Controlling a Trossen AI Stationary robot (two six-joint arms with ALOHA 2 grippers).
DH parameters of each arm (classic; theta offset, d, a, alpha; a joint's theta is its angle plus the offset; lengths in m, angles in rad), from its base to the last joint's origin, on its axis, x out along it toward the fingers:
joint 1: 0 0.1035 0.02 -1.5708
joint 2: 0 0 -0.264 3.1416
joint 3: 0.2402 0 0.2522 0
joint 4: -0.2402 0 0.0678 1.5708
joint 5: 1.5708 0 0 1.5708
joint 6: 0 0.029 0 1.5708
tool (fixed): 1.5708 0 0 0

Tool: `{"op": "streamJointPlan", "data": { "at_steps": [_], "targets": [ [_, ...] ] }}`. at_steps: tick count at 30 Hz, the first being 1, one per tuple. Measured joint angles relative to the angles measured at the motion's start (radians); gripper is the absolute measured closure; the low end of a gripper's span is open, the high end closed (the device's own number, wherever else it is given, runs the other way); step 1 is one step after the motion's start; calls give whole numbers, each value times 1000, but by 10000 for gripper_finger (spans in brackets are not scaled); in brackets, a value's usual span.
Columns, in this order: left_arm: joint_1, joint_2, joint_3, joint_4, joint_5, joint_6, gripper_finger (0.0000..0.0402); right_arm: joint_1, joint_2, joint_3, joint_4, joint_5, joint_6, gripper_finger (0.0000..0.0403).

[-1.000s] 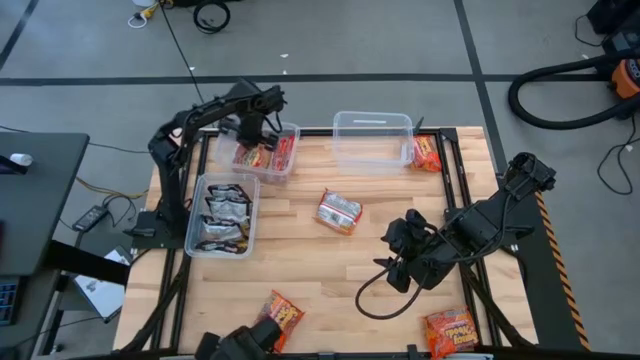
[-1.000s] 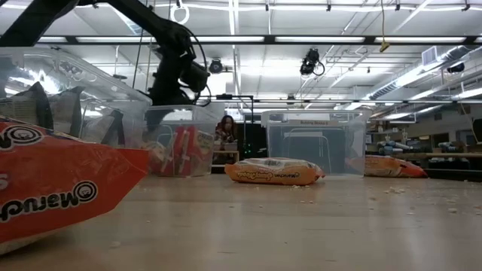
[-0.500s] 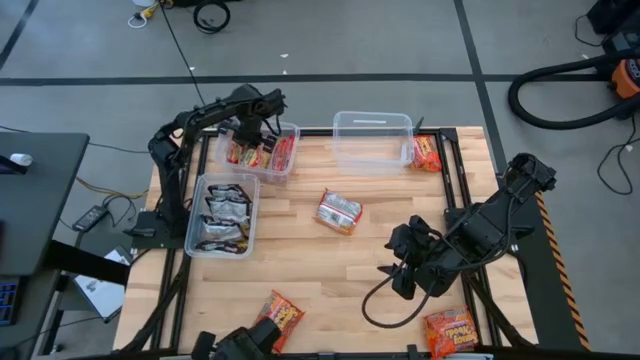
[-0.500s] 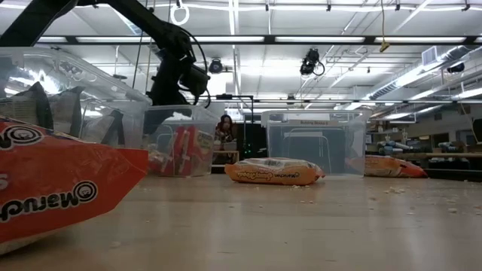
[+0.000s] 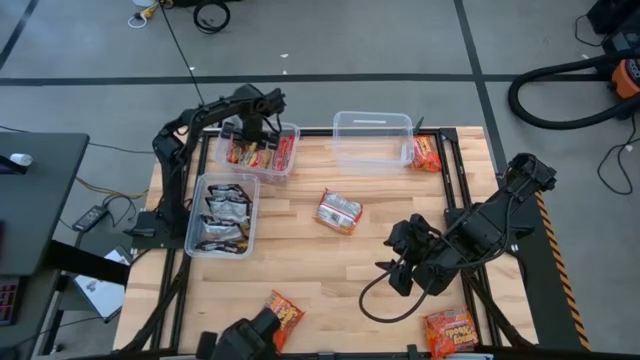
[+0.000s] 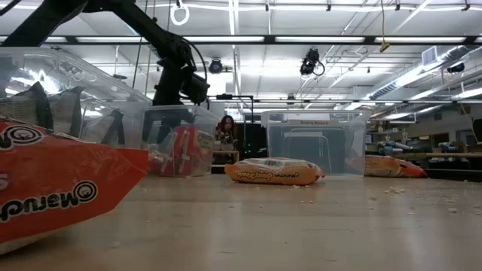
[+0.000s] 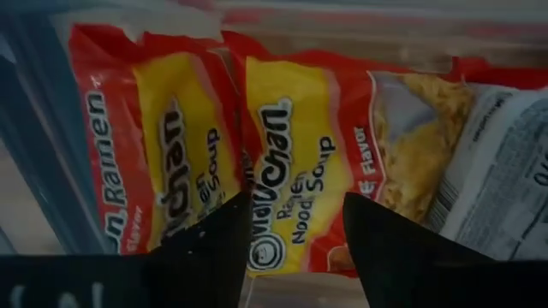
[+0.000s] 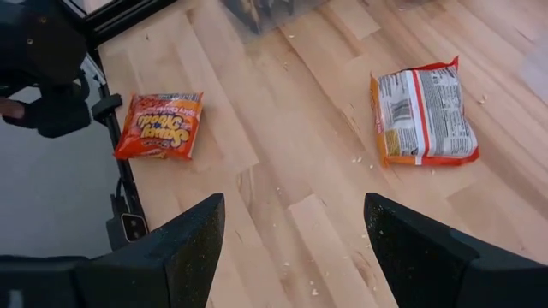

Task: Sort Maruchan noodles
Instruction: Adjust the orange noodle pack from transparent bin

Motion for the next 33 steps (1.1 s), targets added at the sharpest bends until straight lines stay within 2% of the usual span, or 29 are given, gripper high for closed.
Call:
{"op": "streamJointPlan", "data": {
  "at_steps": [5,9,13,19,28,31,33],
  "targets": [
    [30,2,0,-7,-1,3,220,3,0,0,0,2,11,119],
    [65,5,-47,12,99,-10,232,3,0,0,-1,9,15,119],
    [50,4,-72,0,84,-26,234,3,1,0,-5,9,3,119],
    [48,6,-64,1,132,-60,234,-7,1,0,-25,9,-21,119],
    [-1,9,106,-131,-80,-22,235,-17,1,0,-25,2,-22,119],
    [-52,-6,121,-131,-152,-107,235,-16,1,0,-25,2,-22,119],
    [-90,-9,115,-117,-153,-159,235,-16,1,0,-25,3,-22,119]
  ]
}}
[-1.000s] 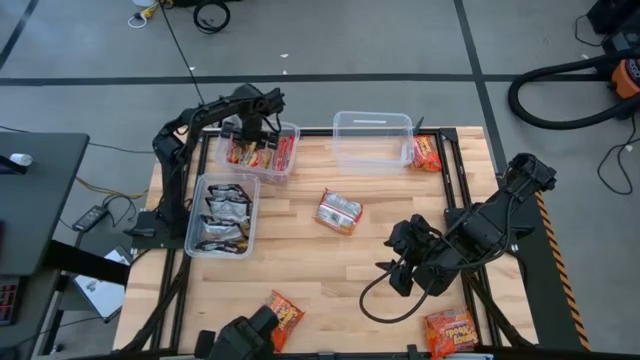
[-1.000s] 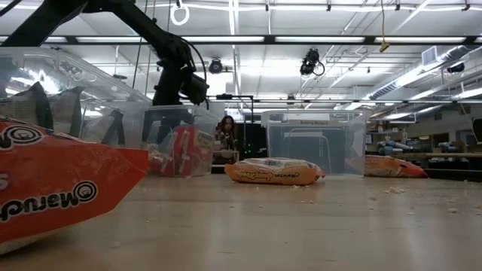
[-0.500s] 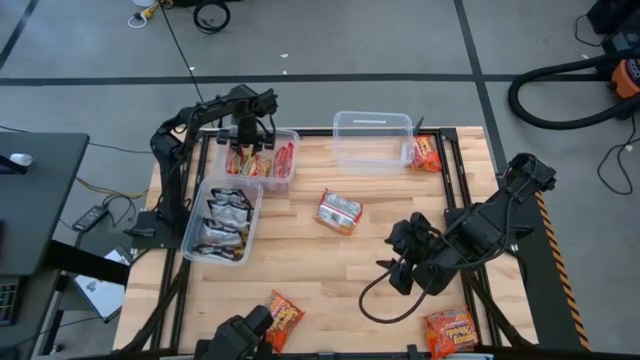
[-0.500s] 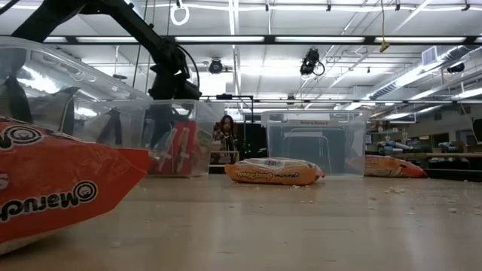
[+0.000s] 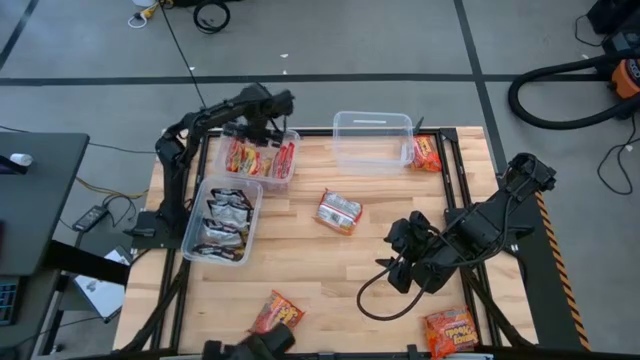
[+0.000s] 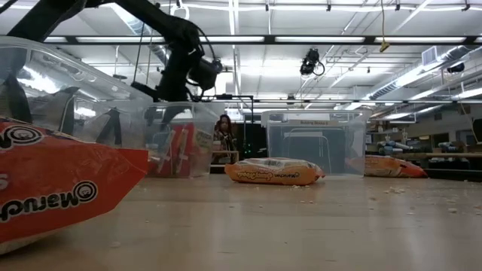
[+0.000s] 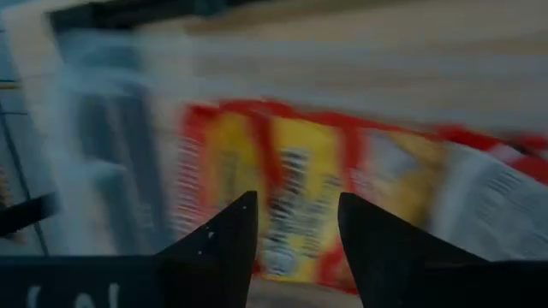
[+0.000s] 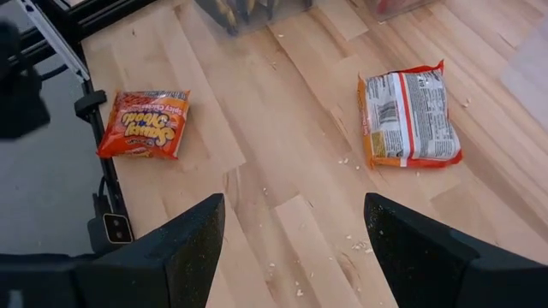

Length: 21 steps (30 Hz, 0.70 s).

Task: Sort Maruchan noodles
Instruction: Adjust the orange noodle pack from transparent bin

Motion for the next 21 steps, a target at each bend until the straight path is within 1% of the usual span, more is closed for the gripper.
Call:
{"op": "streamJointPlan", "data": {
  "at_steps": [3,5,6,9,10,13,17,21],
  "targets": [
    [-46,1,-50,94,69,-35,235,1,0,0,0,16,0,119],
    [-55,1,-105,165,126,-62,235,4,0,0,0,23,3,119],
    [-53,2,-134,172,140,-74,235,6,0,0,0,24,7,119],
    [-19,-6,-188,167,102,-86,235,22,0,0,1,20,34,119],
    [-3,-6,-195,153,81,-73,235,30,0,0,0,17,45,119],
    [41,-3,-199,105,75,-19,235,53,0,0,0,19,60,119],
    [63,-4,-198,123,157,-13,235,60,0,0,-6,47,59,119],
    [47,-3,-194,163,202,-42,235,53,0,0,-28,51,55,119]
  ]
}}
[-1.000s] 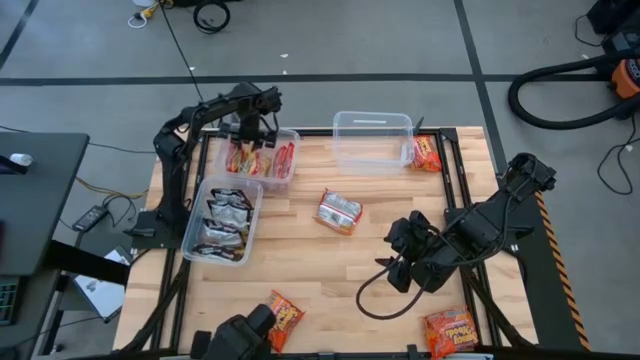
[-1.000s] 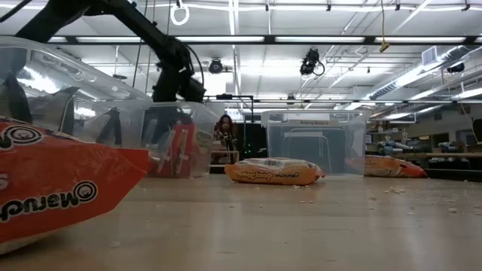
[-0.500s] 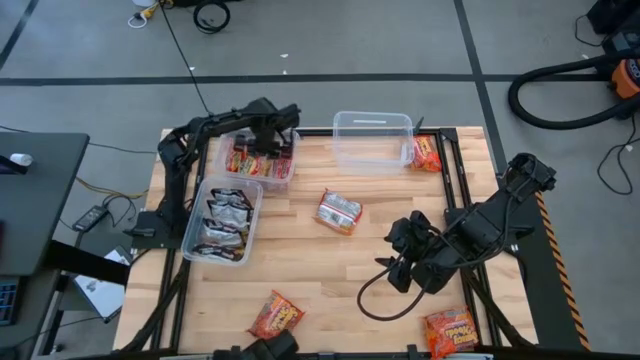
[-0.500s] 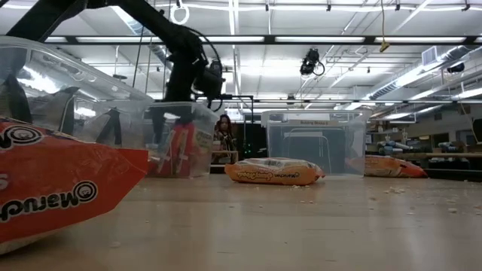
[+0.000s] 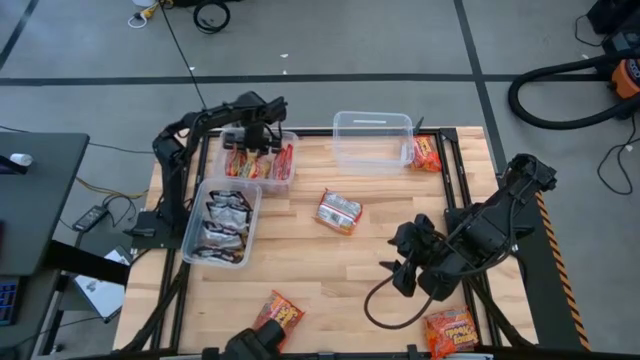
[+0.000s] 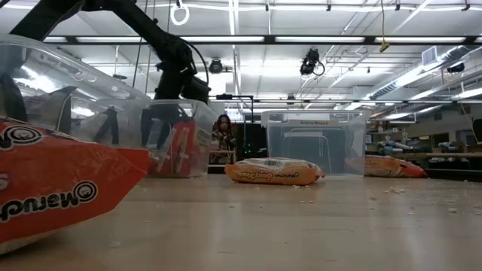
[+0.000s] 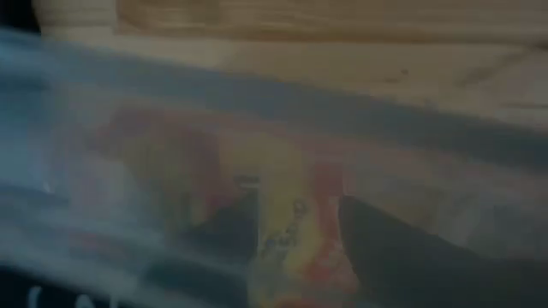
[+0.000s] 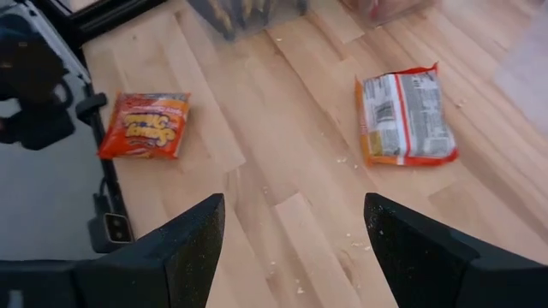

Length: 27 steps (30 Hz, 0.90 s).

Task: Sort Maruchan noodles
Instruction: Adjust the orange noodle pack from transparent bin

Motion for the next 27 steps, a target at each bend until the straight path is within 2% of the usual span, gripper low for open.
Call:
{"op": "streamJointPlan", "data": {
  "at_steps": [11,15,18,22,27],
  "targets": [
    [-103,-13,28,-60,-49,-55,235,-4,0,0,-34,12,-1,119],
    [-94,0,31,-54,-54,-50,235,6,0,0,-29,10,37,119],
    [-58,4,29,-70,-30,-31,235,26,0,0,-28,7,71,119],
    [-4,4,29,-94,82,0,235,54,0,0,-30,16,97,119],
    [-16,4,29,-96,88,10,235,64,0,0,-53,41,104,119]
  ]
}}
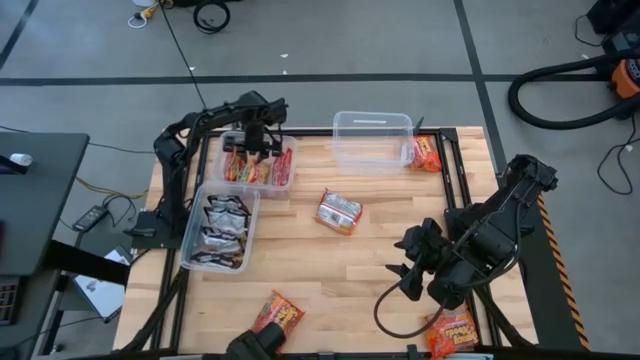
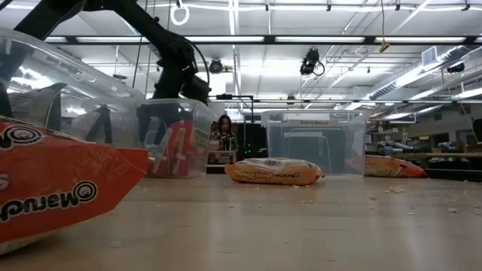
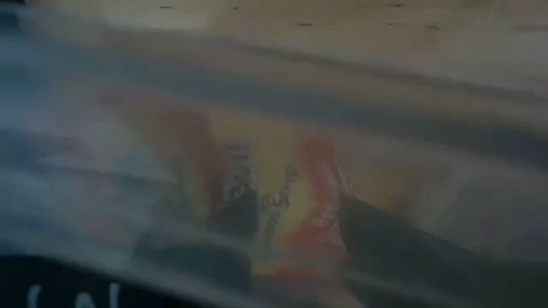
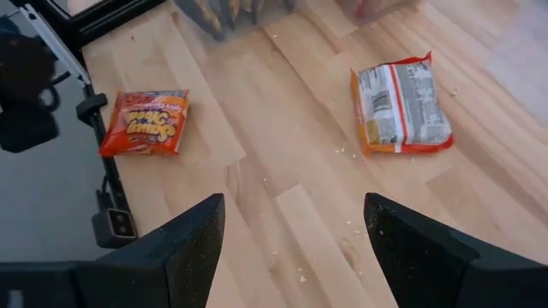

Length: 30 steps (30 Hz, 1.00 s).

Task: Sort Maruchan noodles
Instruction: Adjust the orange noodle pack from transparent bin

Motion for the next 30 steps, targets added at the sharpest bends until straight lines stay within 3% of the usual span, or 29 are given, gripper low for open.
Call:
{"op": "streamJointPlan", "data": {
  "at_steps": [5,13,17,23,30],
  "targets": [
    [-26,-37,-1,-8,-23,7,235,0,0,0,-50,-4,-8,119],
    [-110,-142,0,-3,-156,5,235,0,0,0,-61,-4,-6,119],
    [-142,-143,-16,11,-151,-5,235,2,0,0,-61,13,5,119],
    [-201,-175,-171,41,-135,-51,235,7,0,0,-61,13,9,119],
    [-187,-214,-365,265,-30,-94,235,8,0,0,-61,12,9,119]
  ]
}}
